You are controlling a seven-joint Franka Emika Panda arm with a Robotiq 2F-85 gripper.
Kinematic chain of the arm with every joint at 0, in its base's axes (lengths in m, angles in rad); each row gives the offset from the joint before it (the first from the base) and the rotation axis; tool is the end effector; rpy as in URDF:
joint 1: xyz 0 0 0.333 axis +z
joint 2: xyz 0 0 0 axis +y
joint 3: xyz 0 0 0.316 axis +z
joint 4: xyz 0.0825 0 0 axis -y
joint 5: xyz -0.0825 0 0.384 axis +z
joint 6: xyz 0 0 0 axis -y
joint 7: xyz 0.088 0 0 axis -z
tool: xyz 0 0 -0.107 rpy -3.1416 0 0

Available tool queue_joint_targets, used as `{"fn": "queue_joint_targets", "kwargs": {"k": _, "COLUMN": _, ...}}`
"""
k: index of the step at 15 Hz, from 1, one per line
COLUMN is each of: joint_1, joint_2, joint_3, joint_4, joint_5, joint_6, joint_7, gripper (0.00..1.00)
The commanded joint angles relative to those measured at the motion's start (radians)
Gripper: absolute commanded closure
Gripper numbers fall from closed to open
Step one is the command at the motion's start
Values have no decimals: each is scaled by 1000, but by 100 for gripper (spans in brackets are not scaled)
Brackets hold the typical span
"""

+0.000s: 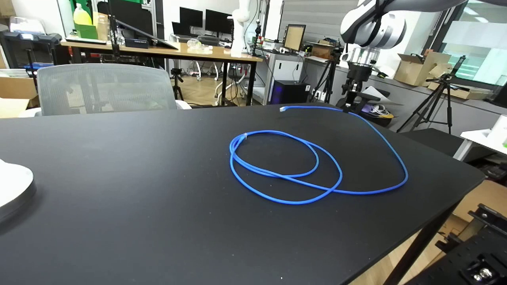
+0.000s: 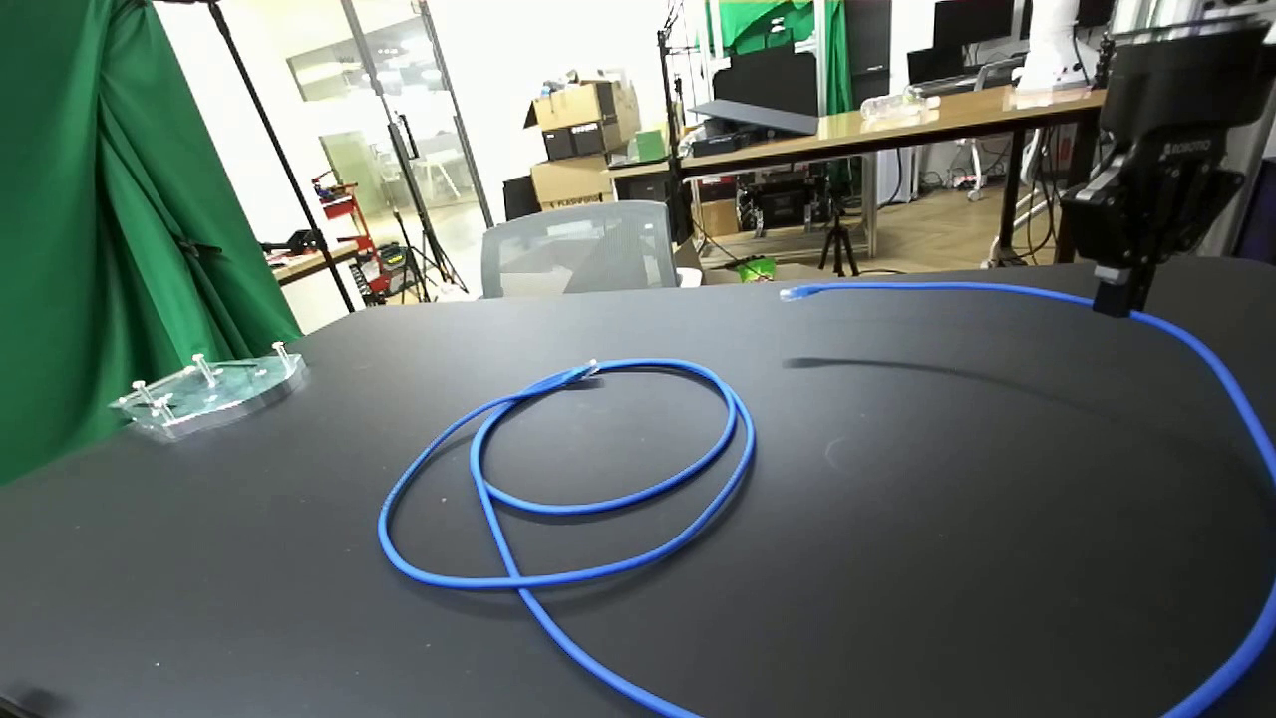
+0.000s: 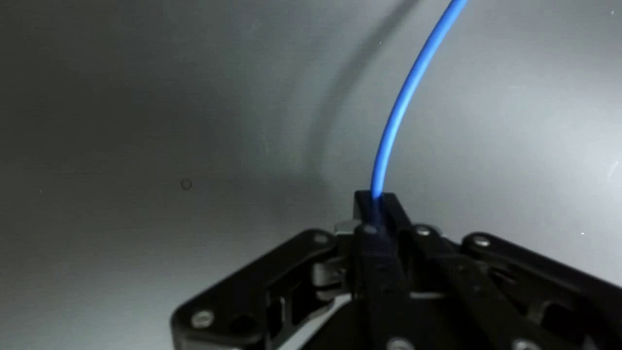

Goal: Use the blue cable on the table to make a smaller circle

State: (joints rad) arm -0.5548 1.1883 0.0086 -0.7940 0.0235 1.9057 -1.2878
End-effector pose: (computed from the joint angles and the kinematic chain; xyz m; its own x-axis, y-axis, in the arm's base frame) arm 0.6730 -0.4107 0.1830 0.7467 0.6651 0.0069 0.6633 -0.7439 -0.0818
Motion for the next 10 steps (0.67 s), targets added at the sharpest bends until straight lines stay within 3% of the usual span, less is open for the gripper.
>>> {"fn": "queue_joint_targets", "kwargs": {"k": 1, "joint_1": 2, "joint_2": -92, "joint_3": 28, "joint_4": -114, "joint_5": -7, "joint_6": 7, "joint_7": -114, "gripper": 98}}
{"fn": "queue_joint_targets", "kwargs": {"k": 6, "joint_1": 66, "joint_2": -181, "joint_3": 12, "joint_4": -285, "joint_5": -71, "joint_6": 60, "joint_7": -207, "gripper": 98}}
{"fn": "queue_joint_targets", "kwargs": {"k": 10, "joint_1": 142, "joint_2": -266, "joint_3": 0, "joint_4": -480, "joint_5": -174, "joint_6": 192, "joint_7": -200, "gripper": 98}}
